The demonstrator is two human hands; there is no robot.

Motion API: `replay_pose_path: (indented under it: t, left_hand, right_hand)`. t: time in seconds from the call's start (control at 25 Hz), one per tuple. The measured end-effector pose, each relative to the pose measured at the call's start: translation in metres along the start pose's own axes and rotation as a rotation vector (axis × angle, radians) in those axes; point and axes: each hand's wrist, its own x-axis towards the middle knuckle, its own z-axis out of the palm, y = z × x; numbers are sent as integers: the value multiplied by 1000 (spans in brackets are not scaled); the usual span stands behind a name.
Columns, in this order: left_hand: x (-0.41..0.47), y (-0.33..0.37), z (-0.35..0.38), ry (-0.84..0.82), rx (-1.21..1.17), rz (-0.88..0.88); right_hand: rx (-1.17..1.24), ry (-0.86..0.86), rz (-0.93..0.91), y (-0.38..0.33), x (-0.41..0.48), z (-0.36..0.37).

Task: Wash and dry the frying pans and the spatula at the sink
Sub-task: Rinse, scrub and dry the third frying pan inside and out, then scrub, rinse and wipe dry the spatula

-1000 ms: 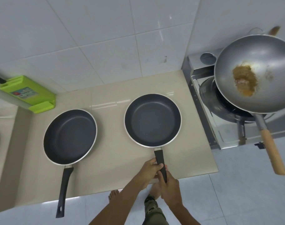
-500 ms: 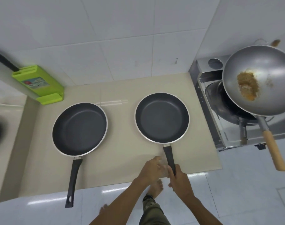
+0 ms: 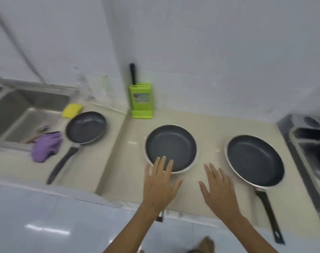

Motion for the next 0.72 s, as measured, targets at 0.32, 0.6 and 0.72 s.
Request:
replay_pose_path:
  t: [0.32, 0.6, 0.72]
  left_hand:
    - [-53, -285, -156, 196, 172, -489]
    - [-37, -477, -215, 252, 270, -555]
    - [-15, -562, -223, 225, 258, -554]
  right_hand:
    - [62, 109, -538, -349, 127, -17]
    - [91, 1, -647, -559, 208, 18]
    - [129, -49, -599, -633, 248, 42]
